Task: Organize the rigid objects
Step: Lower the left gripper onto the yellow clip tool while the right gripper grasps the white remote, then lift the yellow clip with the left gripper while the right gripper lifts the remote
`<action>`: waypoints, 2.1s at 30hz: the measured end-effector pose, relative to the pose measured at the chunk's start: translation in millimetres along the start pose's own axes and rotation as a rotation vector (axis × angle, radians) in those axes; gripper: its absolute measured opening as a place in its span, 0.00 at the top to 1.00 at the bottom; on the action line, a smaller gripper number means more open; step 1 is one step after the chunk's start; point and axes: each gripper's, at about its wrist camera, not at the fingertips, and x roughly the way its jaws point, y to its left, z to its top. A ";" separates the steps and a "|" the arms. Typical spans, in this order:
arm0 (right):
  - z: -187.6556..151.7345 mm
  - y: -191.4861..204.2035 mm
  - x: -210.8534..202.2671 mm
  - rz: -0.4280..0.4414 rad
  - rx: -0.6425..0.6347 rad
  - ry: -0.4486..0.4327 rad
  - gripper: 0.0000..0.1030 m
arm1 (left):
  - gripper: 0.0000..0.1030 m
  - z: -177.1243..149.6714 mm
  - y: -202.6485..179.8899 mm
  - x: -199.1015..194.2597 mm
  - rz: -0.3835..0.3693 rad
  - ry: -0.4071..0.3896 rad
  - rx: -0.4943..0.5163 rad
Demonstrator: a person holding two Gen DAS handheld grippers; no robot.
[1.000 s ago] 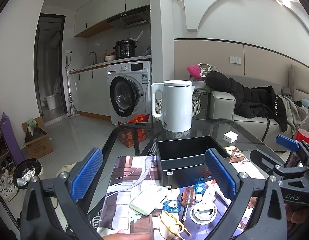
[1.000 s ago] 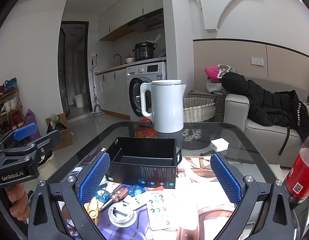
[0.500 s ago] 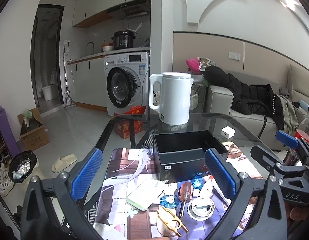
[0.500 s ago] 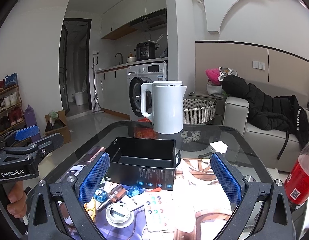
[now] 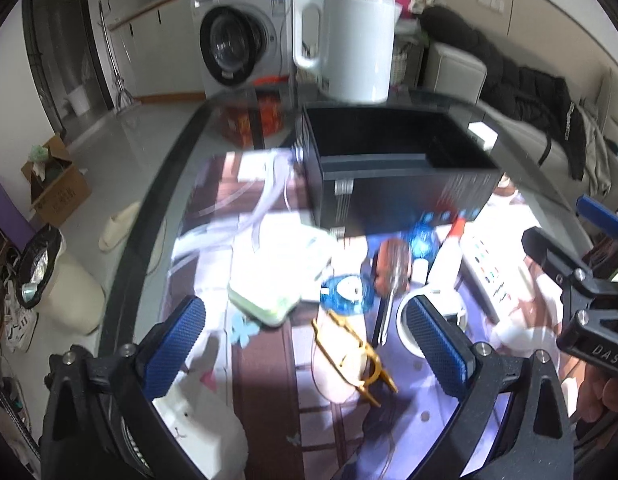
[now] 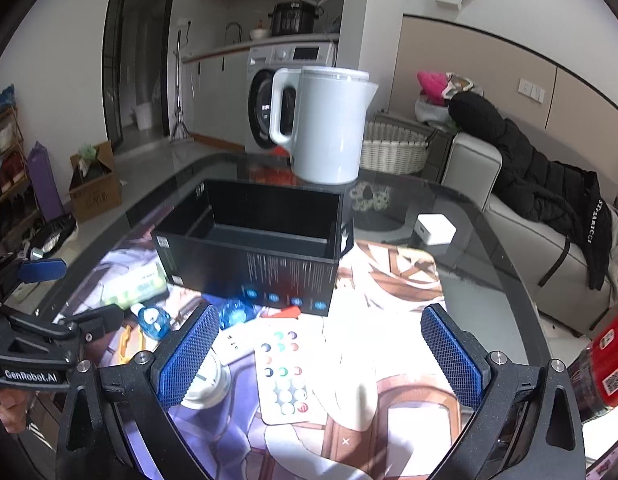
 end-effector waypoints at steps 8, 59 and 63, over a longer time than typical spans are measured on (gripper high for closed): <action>-15.8 -2.0 39.2 0.022 -0.012 0.175 0.00 | 0.09 -14.9 -2.6 19.0 0.004 0.129 0.013; -37.3 17.9 51.9 0.168 -0.080 0.293 0.62 | 0.77 -20.8 -21.6 8.8 -0.096 0.124 0.216; -31.3 19.1 39.9 0.182 -0.069 0.248 0.62 | 0.77 -11.9 -20.8 -12.4 -0.089 0.015 0.222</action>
